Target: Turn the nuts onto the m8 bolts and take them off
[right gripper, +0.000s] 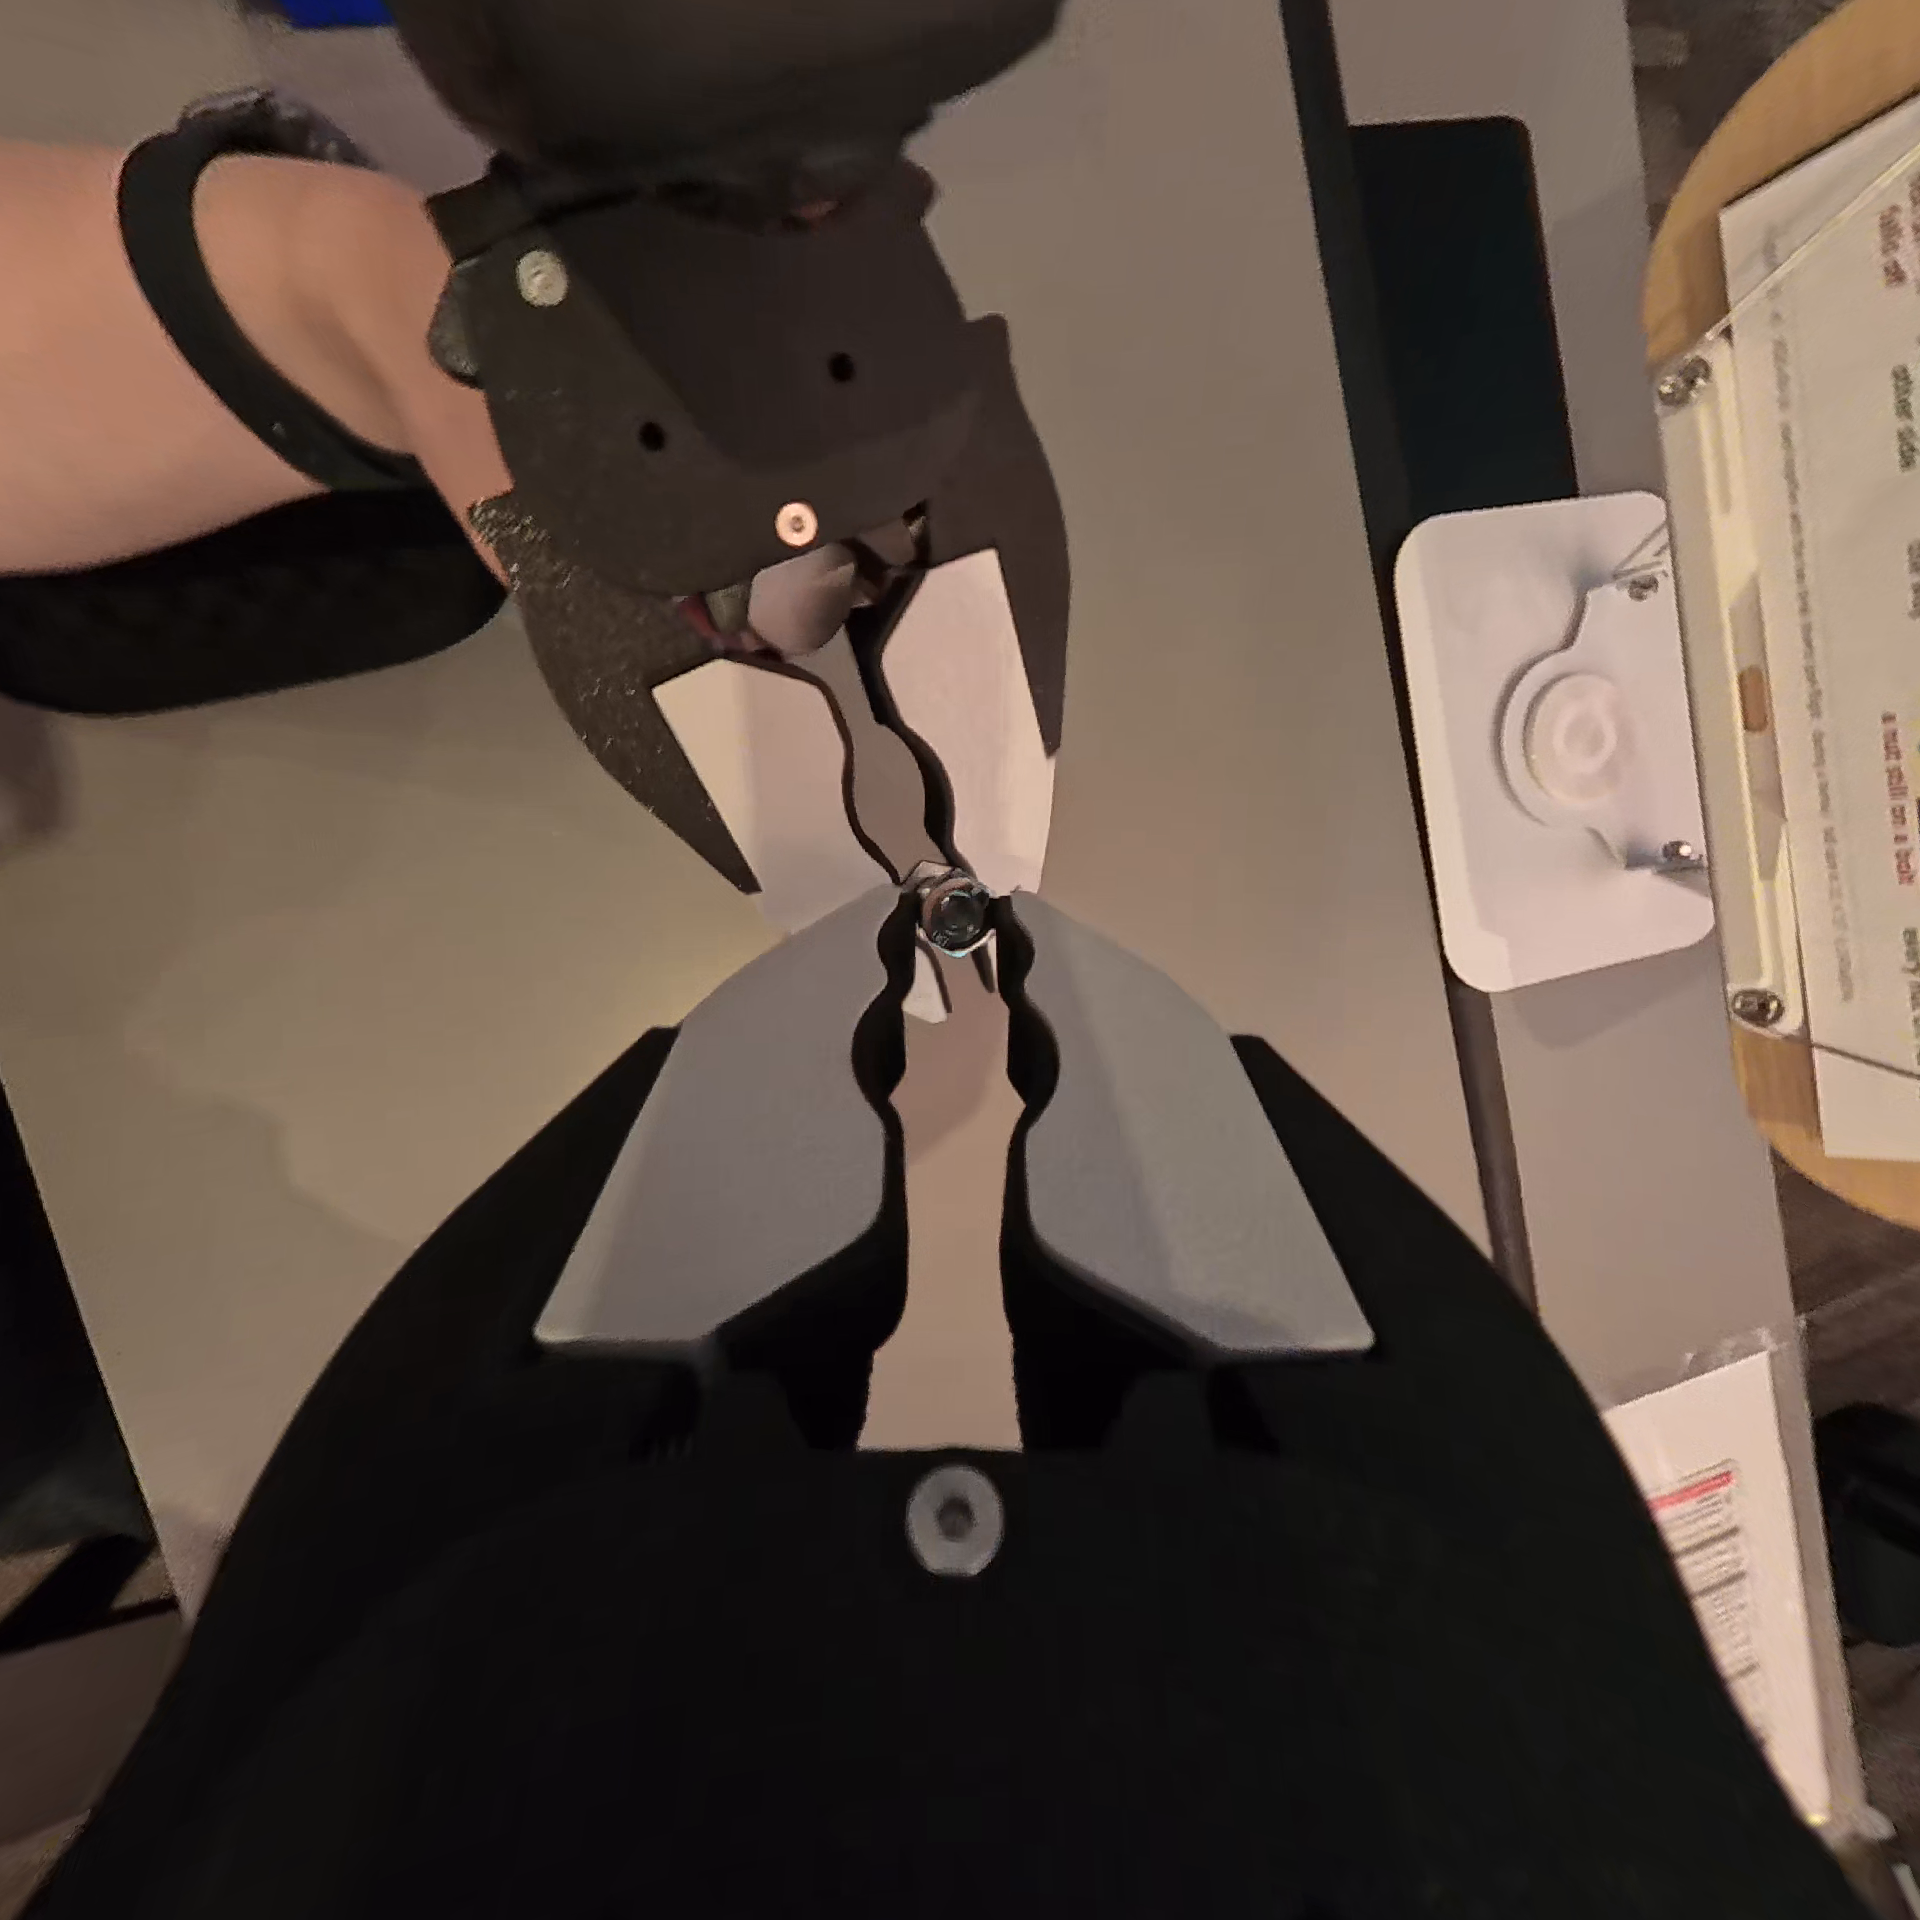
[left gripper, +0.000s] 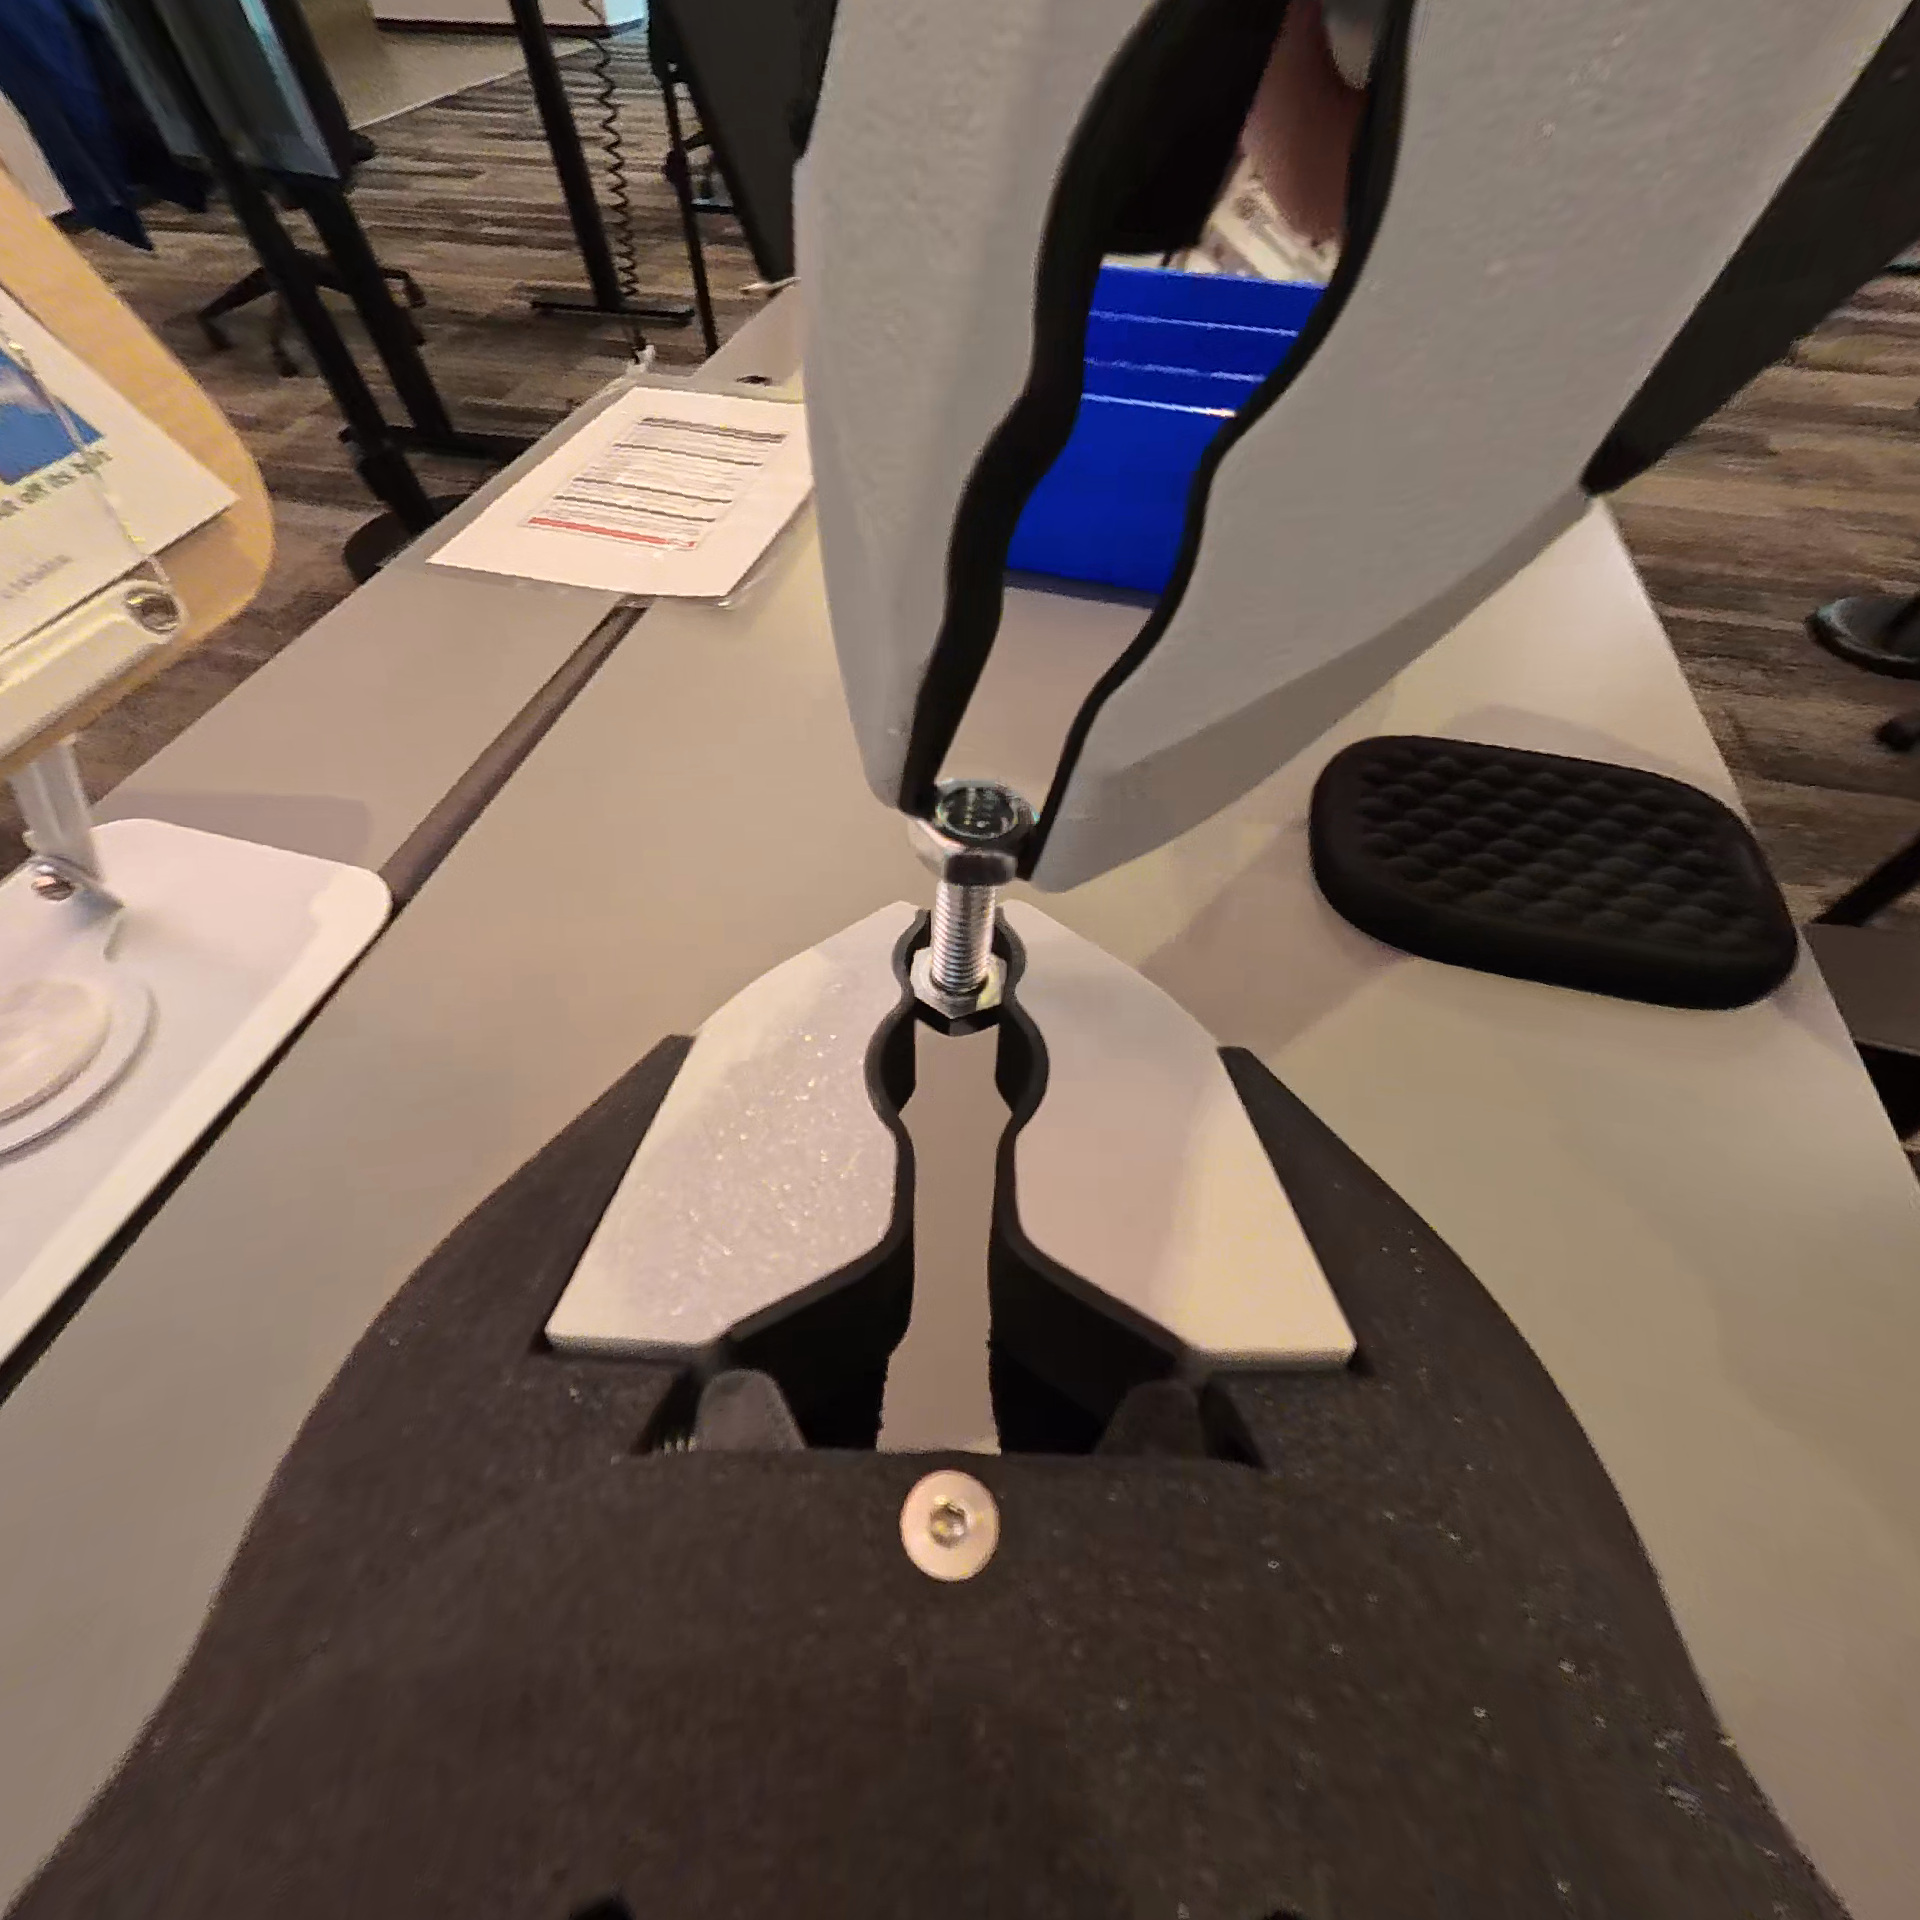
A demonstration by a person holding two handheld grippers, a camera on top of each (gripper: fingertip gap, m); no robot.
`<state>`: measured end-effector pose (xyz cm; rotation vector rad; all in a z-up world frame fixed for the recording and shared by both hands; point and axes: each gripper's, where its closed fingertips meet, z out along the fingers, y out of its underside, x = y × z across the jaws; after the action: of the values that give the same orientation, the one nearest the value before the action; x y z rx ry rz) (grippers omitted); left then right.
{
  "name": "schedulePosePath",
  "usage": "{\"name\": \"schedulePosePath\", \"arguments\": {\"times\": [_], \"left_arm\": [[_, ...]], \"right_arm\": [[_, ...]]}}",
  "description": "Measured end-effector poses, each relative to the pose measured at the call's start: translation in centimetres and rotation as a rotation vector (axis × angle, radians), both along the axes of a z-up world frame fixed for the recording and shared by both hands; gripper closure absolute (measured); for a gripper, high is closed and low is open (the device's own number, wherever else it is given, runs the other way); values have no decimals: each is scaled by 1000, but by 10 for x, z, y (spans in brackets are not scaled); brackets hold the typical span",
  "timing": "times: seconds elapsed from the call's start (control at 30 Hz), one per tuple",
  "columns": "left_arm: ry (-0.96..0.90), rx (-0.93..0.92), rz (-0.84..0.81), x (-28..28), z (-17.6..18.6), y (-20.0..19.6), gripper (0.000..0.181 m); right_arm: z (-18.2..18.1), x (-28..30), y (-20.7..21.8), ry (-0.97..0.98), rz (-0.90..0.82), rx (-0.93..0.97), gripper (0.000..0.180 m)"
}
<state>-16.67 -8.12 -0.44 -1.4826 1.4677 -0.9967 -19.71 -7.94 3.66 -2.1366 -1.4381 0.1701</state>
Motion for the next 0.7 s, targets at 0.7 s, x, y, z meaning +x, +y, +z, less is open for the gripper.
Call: {"name": "schedulePosePath", "arguments": {"times": [0.7], "left_arm": [[-5,9,140,-2,14,12,171]], "right_arm": [[25,3,5,130,-138,74,151]]}}
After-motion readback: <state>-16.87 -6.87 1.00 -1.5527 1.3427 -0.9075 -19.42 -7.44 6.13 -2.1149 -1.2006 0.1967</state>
